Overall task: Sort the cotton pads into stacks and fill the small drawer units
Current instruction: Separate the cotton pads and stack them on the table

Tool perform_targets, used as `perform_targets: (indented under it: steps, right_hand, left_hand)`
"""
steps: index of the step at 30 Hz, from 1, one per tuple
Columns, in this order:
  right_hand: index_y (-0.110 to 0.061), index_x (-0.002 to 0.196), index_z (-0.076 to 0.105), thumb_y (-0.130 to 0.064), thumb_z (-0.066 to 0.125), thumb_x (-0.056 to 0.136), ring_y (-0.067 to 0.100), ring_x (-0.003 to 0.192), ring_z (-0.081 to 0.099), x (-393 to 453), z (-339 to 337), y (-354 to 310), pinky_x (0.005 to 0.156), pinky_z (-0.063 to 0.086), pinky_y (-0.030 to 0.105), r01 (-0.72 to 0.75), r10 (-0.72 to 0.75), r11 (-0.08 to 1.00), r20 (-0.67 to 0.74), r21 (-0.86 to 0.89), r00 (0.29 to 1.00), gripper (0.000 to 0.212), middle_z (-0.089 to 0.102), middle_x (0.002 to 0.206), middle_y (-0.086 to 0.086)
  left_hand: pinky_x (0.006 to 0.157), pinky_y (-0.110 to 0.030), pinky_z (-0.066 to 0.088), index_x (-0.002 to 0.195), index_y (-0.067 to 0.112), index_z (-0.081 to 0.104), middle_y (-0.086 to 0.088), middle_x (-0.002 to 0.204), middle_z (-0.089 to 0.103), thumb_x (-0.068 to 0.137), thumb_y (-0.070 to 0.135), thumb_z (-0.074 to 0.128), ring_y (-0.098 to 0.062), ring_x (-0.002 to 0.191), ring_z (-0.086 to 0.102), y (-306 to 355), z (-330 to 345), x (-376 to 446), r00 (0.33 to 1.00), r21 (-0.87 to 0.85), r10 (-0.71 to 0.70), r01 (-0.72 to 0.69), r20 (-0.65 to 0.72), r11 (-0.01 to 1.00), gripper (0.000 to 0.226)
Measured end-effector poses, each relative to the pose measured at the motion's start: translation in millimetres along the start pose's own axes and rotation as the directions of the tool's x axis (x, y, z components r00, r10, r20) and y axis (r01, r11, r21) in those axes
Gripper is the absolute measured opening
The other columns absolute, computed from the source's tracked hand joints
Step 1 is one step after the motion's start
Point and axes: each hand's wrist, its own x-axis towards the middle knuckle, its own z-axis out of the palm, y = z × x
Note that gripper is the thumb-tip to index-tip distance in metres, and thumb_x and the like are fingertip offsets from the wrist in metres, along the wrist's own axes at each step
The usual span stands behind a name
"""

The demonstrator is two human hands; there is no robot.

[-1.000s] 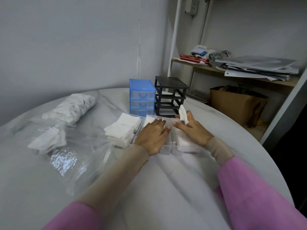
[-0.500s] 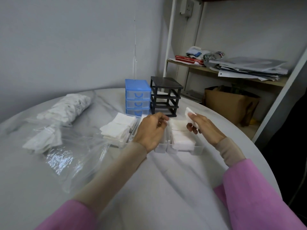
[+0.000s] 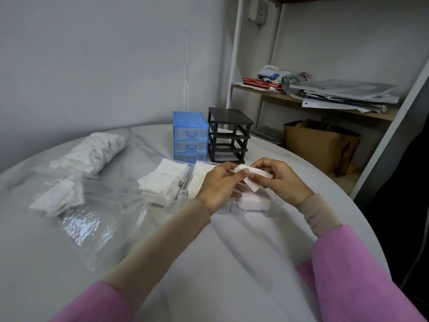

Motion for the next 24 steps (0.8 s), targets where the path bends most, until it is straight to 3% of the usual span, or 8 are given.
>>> perform_targets:
  steps: [3,5,9,16,18,21,24]
  right_hand:
    - [-0.020,0.095,0.060,-0.012,0.071,0.079,0.023,0.090,0.060,-1.5,-3.6,-0.9,0.078,0.052,0.030,-0.015,0.014,0.998,0.011,0.065,1.000,0.021,0.065,0.094,0.005]
    - [-0.023,0.097,0.058,-0.009,0.074,0.076,0.023,0.090,0.061,-2.4,-4.6,-2.2,0.078,0.053,0.030,-0.026,0.024,0.995,0.020,0.095,1.000,0.030,0.066,0.093,0.005]
    - [-0.020,0.104,0.054,-0.003,0.074,0.074,0.017,0.082,0.061,-3.5,-6.3,-4.8,0.066,0.053,0.018,-0.080,0.075,0.982,0.034,0.170,0.997,0.040,0.066,0.089,0.004]
    - [-0.011,0.106,0.052,0.000,0.070,0.077,0.015,0.082,0.060,-2.2,-11.4,-4.6,0.059,0.054,0.015,-0.205,0.255,0.909,-0.097,0.363,0.962,0.035,0.060,0.090,0.004]
    - [-0.009,0.103,0.053,-0.001,0.070,0.076,0.016,0.082,0.058,-2.1,-13.5,-3.7,0.057,0.055,0.015,-0.254,0.305,0.901,-0.096,0.350,0.947,0.033,0.056,0.089,0.004]
    - [-0.008,0.103,0.053,-0.002,0.072,0.075,0.016,0.078,0.058,-3.5,-15.5,-1.8,0.059,0.055,0.017,-0.326,0.351,0.903,-0.046,0.280,0.935,0.034,0.055,0.087,0.005]
    - [-0.010,0.101,0.054,-0.007,0.075,0.074,0.018,0.083,0.056,-3.8,-14.4,-1.2,0.068,0.053,0.021,-0.341,0.348,0.935,-0.058,0.101,0.936,0.035,0.054,0.088,0.002]
  left_hand:
    - [0.062,-0.021,0.054,0.105,0.006,0.062,-0.006,0.087,0.065,0.092,0.020,0.057,-0.011,0.062,0.063,1.0,-2.0,0.8,0.999,-0.063,-0.005,0.003,-0.038,0.998,0.020]
    - [0.064,-0.022,0.055,0.102,0.006,0.064,-0.008,0.095,0.066,0.090,0.022,0.059,-0.014,0.070,0.065,0.9,-4.2,1.7,0.998,-0.073,-0.017,0.013,-0.058,0.997,0.021]
    - [0.068,-0.021,0.055,0.096,0.008,0.063,-0.007,0.085,0.064,0.087,0.005,0.061,-0.017,0.078,0.063,0.4,-3.1,0.7,0.997,-0.072,0.019,-0.025,-0.079,0.997,0.010]
    - [0.071,-0.031,0.057,0.085,0.023,0.054,-0.009,0.080,0.060,0.080,-0.003,0.066,-0.025,0.082,0.063,-3.0,0.8,-2.3,0.980,0.094,0.127,-0.114,-0.153,0.989,0.030]
    - [0.069,-0.034,0.058,0.079,0.022,0.053,-0.007,0.084,0.058,0.079,-0.005,0.067,-0.028,0.083,0.063,-3.6,3.2,-2.9,0.979,0.126,0.133,-0.114,-0.155,0.985,0.031]
    - [0.077,-0.040,0.058,0.069,0.021,0.058,-0.004,0.084,0.061,0.079,-0.005,0.067,-0.027,0.081,0.064,-4.6,5.2,-1.8,0.972,0.229,0.174,-0.135,-0.158,0.964,0.030]
    - [0.085,-0.030,0.053,0.070,0.021,0.069,-0.002,0.086,0.067,0.083,0.001,0.066,-0.019,0.081,0.064,-5.0,7.7,-2.8,0.968,0.379,0.209,-0.142,-0.142,0.914,0.023]
